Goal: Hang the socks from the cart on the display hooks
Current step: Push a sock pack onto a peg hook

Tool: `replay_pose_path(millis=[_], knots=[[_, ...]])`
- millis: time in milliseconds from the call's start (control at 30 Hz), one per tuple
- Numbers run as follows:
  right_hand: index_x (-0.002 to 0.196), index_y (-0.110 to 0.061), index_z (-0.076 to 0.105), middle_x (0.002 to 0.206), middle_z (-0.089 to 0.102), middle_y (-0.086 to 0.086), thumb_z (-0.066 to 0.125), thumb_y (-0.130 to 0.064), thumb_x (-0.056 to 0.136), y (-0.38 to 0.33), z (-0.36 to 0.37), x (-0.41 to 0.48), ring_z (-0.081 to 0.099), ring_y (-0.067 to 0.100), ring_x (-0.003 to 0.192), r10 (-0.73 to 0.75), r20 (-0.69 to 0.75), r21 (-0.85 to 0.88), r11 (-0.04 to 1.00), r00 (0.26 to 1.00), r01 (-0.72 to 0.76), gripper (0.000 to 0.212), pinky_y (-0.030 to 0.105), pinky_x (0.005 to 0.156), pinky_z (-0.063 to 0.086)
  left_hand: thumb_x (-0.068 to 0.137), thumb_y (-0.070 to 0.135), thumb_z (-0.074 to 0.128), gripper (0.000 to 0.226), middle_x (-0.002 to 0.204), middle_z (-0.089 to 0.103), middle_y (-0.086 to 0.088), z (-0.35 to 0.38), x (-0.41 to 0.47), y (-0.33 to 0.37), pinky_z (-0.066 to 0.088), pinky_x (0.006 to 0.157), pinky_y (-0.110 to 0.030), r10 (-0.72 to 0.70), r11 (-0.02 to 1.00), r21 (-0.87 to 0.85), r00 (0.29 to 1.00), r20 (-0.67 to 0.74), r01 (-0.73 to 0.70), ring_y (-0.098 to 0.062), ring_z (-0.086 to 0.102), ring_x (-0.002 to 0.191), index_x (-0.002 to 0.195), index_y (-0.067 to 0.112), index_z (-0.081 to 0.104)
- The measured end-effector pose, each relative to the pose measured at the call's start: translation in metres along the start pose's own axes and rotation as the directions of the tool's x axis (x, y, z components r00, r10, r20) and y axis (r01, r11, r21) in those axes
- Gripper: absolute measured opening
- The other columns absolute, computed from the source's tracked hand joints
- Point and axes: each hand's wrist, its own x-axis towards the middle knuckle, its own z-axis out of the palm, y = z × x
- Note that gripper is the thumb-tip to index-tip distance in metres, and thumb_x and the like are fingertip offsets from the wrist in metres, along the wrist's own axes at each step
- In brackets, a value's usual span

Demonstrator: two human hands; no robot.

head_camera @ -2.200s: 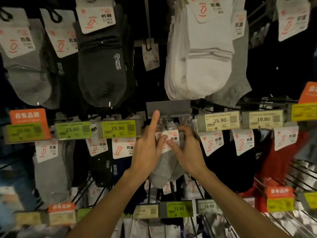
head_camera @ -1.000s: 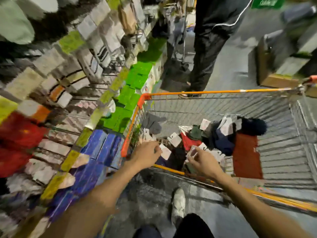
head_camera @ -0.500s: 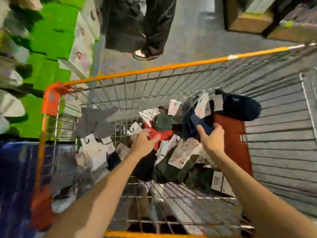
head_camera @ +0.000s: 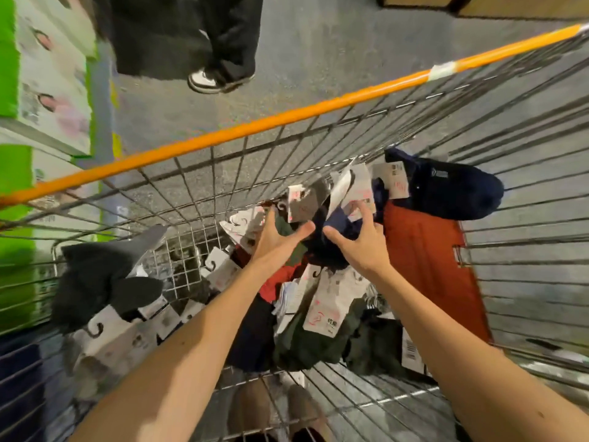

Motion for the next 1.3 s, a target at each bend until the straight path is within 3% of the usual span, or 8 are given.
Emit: replay_pose_path(millis=[133,333,467,600,733,933,1167,1300], knots=[[0.143,-0.021,0.042,0.135,0.049,0.014,0.070,-0.052,0.086,-0.003,0.016,-0.004,0.044,0.034,0.128,-0.074,-0.013,-0.033,0.997,0.997,0.074,0.071,0.047,0.104,0.043,0.080,0.051,0.075,0.086,0.129,0.049,0.002,0.013,-0.003,0.000,0.039,0.090,-0.028,-0.030,0.998,0.058,1.000,-0.004,0.030,-0.016,0.047,0.127,0.143,0.007,0.038],[0.142,-0.012,0.047,0.132,0.053,0.013,0.061,-0.027,0.098,0.005,0.021,-0.025,0.049,0.031,0.124,-0.259,-0.039,-0.134,0.959,0.965,0.251,0.049,0.039,0.100,0.041,0.014,0.092,0.073,0.133,0.119,0.070,0.003,0.025,0.024,-0.007,0.055,0.095,-0.043,-0.149,0.980,-0.153,0.979,-0.140,0.128,-0.017,0.066,0.107,0.125,0.020,0.062],[0.146,-0.016,0.038,0.125,0.062,0.006,0.063,-0.027,0.097,-0.005,0.016,-0.045,0.060,0.021,0.110,-0.287,-0.155,-0.057,0.958,0.945,0.281,0.056,0.019,0.083,0.039,0.036,0.073,0.081,0.121,0.132,0.063,-0.005,0.022,0.015,0.002,0.051,0.100,-0.045,-0.236,0.960,-0.192,0.959,-0.157,0.205,-0.024,0.060,0.118,0.136,0.012,0.052],[0.158,-0.017,0.009,0.079,0.065,-0.008,0.066,-0.033,0.095,-0.016,0.006,-0.057,0.064,0.011,0.066,-0.089,-0.252,0.117,0.986,0.964,0.121,0.086,0.026,0.060,0.049,0.038,0.069,0.083,0.116,0.132,0.062,-0.003,0.009,0.002,0.001,0.055,0.088,-0.039,-0.246,0.964,-0.134,0.963,-0.111,0.230,-0.021,0.060,0.116,0.136,0.014,0.051],[0.136,-0.015,0.056,0.074,0.073,0.002,0.067,-0.034,0.094,-0.025,-0.007,-0.059,0.071,0.016,0.063,0.087,-0.097,0.165,0.984,0.991,-0.070,0.047,0.037,0.065,0.061,0.067,0.048,0.087,0.075,0.124,0.063,0.005,-0.004,-0.019,0.000,0.047,0.068,-0.027,-0.231,0.972,-0.080,0.968,-0.104,0.223,-0.016,0.060,0.106,0.128,0.016,0.056],[0.126,-0.017,0.066,0.116,0.067,0.018,0.061,-0.044,0.096,-0.057,-0.027,-0.078,0.059,0.036,0.115,-0.062,0.017,-0.328,0.942,0.998,0.064,0.041,0.039,0.084,0.047,0.063,0.052,0.087,0.097,0.135,0.054,0.002,-0.027,-0.064,-0.003,0.050,0.092,-0.036,-0.265,0.957,-0.139,0.963,-0.045,0.256,-0.019,0.054,0.119,0.140,0.011,0.046],[0.127,-0.005,0.058,0.129,0.062,0.009,0.044,-0.038,0.104,-0.080,-0.038,-0.099,0.054,0.027,0.123,-0.054,0.226,0.091,0.995,0.973,0.034,0.043,0.033,0.091,0.037,0.078,0.028,0.084,0.056,0.129,0.063,0.001,-0.072,-0.130,-0.002,0.044,0.082,-0.028,-0.241,0.950,-0.232,0.962,-0.129,0.207,-0.015,0.057,0.104,0.127,0.015,0.060],[0.103,-0.010,0.064,0.110,0.068,0.009,0.047,-0.037,0.102,-0.092,-0.039,-0.118,0.061,0.027,0.105,-0.095,0.206,0.209,0.977,0.974,0.051,0.033,0.045,0.101,0.044,0.070,0.040,0.088,0.091,0.137,0.045,0.008,-0.096,-0.179,0.002,0.040,0.090,-0.031,-0.223,0.937,-0.320,0.943,-0.247,0.138,-0.020,0.049,0.127,0.140,0.008,0.040]])
